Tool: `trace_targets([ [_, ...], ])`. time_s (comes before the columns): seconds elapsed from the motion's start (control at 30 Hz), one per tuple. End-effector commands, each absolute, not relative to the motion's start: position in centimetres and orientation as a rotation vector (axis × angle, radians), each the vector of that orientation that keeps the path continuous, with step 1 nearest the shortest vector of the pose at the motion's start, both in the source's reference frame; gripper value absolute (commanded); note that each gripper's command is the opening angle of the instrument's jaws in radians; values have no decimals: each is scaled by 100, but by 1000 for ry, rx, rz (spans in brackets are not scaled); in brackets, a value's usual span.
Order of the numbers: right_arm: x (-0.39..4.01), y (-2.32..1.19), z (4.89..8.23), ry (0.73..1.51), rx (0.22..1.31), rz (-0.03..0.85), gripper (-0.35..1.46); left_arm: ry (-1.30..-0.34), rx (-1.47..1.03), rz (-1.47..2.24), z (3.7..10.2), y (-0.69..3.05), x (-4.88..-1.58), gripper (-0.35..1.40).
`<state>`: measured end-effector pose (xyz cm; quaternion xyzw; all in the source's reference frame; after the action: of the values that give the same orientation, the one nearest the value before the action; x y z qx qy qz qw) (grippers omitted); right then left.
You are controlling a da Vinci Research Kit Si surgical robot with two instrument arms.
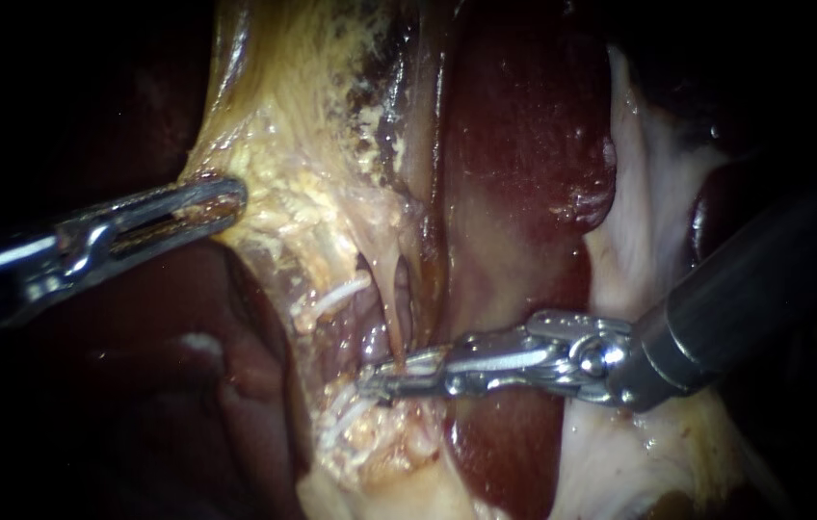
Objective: Going back first clip right tube
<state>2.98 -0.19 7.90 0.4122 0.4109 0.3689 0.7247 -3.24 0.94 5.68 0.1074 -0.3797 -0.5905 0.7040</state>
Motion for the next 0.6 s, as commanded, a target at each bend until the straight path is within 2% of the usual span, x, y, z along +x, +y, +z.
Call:
trace_targets([
  [0.03, 298, -19, 790, 907, 909, 813, -35, -845, 239, -1313, 567, 94, -324, -35],
  [0.17, 297, -19, 788, 907, 910, 813, -34, -845, 242, -1312, 567, 94, -324, -35],
  [0.27, 297, -16, 787, 914, 896, 804, 36, -845, 241, -1313, 567, 94, -324, -35],
  [0.3, 297, -15, 786, 924, 878, 789, 45, -845, 241, -1313, 567, 94, -324, -35],
  [0.43, 294, -12, 782, 987, 778, 677, 58, -845, 241, -1313, 567, 94, -324, -35],
  [0.6, 281, -9, 771, 1053, 687, 534, 60, -845, 241, -1313, 568, 94, -324, -35],
])
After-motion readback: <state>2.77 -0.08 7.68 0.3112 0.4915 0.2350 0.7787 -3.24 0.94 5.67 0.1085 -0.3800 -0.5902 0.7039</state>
